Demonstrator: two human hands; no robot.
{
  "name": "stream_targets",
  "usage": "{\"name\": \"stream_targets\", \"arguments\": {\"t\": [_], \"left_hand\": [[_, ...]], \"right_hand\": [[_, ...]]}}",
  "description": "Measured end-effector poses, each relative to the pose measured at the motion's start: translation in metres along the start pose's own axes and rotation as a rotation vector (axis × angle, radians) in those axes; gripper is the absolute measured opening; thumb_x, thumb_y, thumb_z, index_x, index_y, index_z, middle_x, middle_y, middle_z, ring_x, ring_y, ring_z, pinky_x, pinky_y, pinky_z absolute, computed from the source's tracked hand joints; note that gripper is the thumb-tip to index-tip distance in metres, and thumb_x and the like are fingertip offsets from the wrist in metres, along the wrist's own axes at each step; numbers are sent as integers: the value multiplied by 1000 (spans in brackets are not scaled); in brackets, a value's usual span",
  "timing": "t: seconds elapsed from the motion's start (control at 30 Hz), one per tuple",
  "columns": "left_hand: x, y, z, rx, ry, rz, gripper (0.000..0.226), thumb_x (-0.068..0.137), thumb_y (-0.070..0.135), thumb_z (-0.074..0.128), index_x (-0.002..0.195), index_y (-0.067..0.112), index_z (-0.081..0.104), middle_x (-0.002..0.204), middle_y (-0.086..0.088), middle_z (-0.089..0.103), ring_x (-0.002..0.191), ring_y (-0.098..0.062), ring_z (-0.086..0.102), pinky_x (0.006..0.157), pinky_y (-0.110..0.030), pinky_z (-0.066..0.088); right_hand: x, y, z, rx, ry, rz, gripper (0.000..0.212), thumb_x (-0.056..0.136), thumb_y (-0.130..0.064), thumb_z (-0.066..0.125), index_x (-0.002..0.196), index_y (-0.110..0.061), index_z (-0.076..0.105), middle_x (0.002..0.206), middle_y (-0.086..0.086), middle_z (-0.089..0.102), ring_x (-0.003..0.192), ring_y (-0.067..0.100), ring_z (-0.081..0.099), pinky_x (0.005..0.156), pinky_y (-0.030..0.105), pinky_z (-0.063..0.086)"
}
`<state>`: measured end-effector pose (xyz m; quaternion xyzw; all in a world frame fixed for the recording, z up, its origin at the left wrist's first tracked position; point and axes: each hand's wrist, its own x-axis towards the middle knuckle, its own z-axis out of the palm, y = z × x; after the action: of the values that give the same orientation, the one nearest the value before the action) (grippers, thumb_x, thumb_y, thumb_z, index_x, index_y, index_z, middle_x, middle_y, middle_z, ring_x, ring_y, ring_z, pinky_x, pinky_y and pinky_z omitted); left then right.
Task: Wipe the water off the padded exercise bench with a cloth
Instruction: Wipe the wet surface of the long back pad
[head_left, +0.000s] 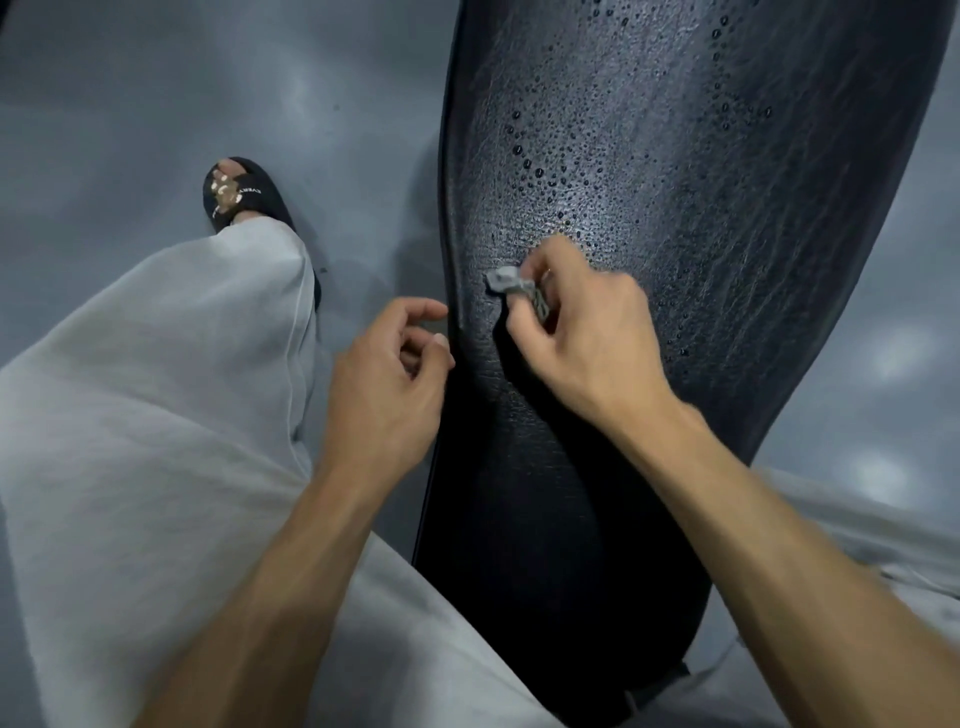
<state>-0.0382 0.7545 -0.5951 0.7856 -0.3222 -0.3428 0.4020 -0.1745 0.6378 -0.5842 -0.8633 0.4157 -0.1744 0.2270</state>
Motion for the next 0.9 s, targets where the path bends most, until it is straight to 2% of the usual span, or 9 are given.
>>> {"name": "stream_targets", "arguments": {"t": [0.13, 0.23, 0.37, 0.53, 0.63, 0.77, 0.9], "left_hand": [[2, 0, 1, 31, -6, 3, 26, 91, 26, 54, 112, 37, 62, 79, 16, 69, 75, -8, 66, 79, -44, 57], [3, -3, 0, 6, -27, -3, 26, 92, 28, 50, 112, 39, 62, 81, 15, 70, 78, -11, 69, 81, -47, 58], [3, -3, -1, -9, -43, -9, 27, 94, 28, 48, 113, 41, 61, 83, 15, 70, 77, -14, 70, 79, -48, 59], [2, -2, -1, -19, -42, -15, 27, 100, 20, 48, 114, 38, 62, 84, 14, 70, 74, -16, 69, 77, -49, 58], [3, -2, -1, -15, -31, -3, 28, 98, 21, 46, 114, 36, 63, 84, 14, 70, 77, -13, 69, 80, -48, 58], [6, -5, 0, -33, -31, -9, 27, 96, 24, 46, 114, 33, 64, 84, 14, 72, 82, -14, 71, 84, -48, 57], [5, -3, 0, -42, -32, -23, 26, 101, 15, 49, 113, 31, 65, 82, 14, 71, 78, -8, 70, 83, -44, 58]], "right_hand": [[-52, -7, 5, 0, -112, -17, 16, 89, -34, 59, 98, -23, 52, 64, -2, 62, 57, 34, 63, 53, 42, 54], [-69, -13, 7, -11, -179, -17, 17, 87, -38, 54, 96, -25, 47, 62, -4, 61, 56, 31, 63, 48, 41, 52], [-23, -12, 9, -91, -75, -117, 16, 87, -31, 63, 93, -17, 57, 60, 2, 63, 53, 35, 63, 45, 35, 46], [52, -12, 8, -55, 38, -23, 21, 90, -35, 56, 101, -17, 58, 68, 5, 64, 64, 40, 61, 60, 45, 51], [16, -12, 8, -74, 0, -47, 18, 90, -33, 57, 100, -18, 57, 68, -1, 59, 61, 39, 61, 55, 40, 49], [-51, -20, 8, -56, -165, -16, 18, 87, -38, 52, 97, -23, 52, 65, -2, 63, 56, 34, 64, 46, 39, 51], [-17, -15, 11, -81, -103, -59, 17, 87, -35, 57, 95, -20, 54, 60, 2, 63, 55, 37, 64, 47, 37, 48]]}}
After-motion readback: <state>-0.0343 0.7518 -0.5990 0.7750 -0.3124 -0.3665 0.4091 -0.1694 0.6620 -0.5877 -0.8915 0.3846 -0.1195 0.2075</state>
